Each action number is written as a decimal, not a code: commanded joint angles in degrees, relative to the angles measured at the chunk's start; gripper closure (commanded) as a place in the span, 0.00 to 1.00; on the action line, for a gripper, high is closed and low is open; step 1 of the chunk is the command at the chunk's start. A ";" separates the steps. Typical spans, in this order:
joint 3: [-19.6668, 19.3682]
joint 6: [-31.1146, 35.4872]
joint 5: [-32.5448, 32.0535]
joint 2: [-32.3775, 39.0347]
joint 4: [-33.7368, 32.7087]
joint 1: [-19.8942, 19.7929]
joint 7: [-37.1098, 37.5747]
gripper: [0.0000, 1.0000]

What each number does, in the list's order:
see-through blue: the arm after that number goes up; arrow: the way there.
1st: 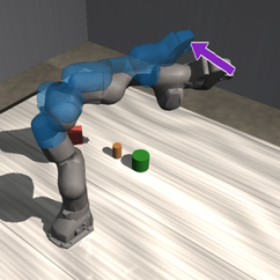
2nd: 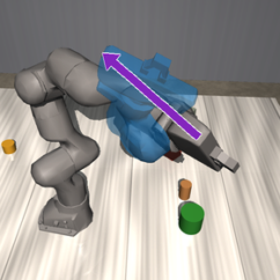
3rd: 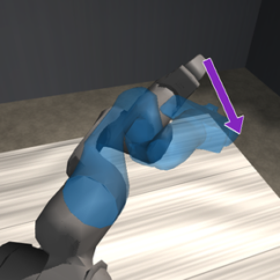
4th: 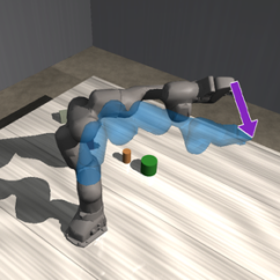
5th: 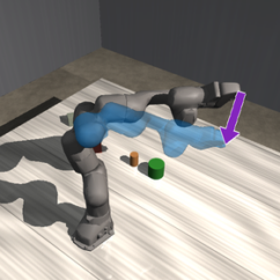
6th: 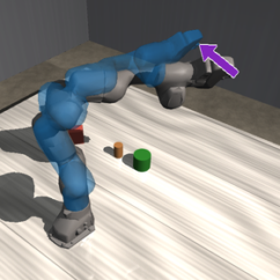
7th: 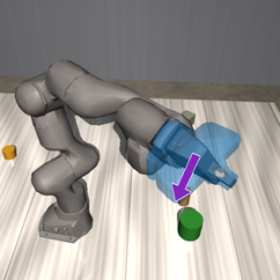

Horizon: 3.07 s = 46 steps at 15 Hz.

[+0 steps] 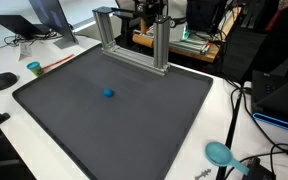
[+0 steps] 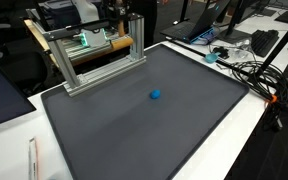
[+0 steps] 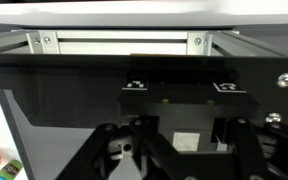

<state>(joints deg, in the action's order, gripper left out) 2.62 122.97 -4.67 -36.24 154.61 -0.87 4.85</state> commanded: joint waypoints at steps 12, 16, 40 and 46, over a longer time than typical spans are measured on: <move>-0.59 -1.22 3.08 -0.64 0.70 0.93 -0.11 0.66; -0.83 -1.44 2.75 -0.56 0.39 0.44 -0.14 0.78; -1.86 5.20 -4.24 17.55 -26.27 -1.20 -8.98 0.78; -0.21 4.23 -6.06 30.34 -37.78 0.82 -10.44 0.78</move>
<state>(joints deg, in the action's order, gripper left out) 2.24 128.76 -9.64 -12.42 123.77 -1.01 -4.00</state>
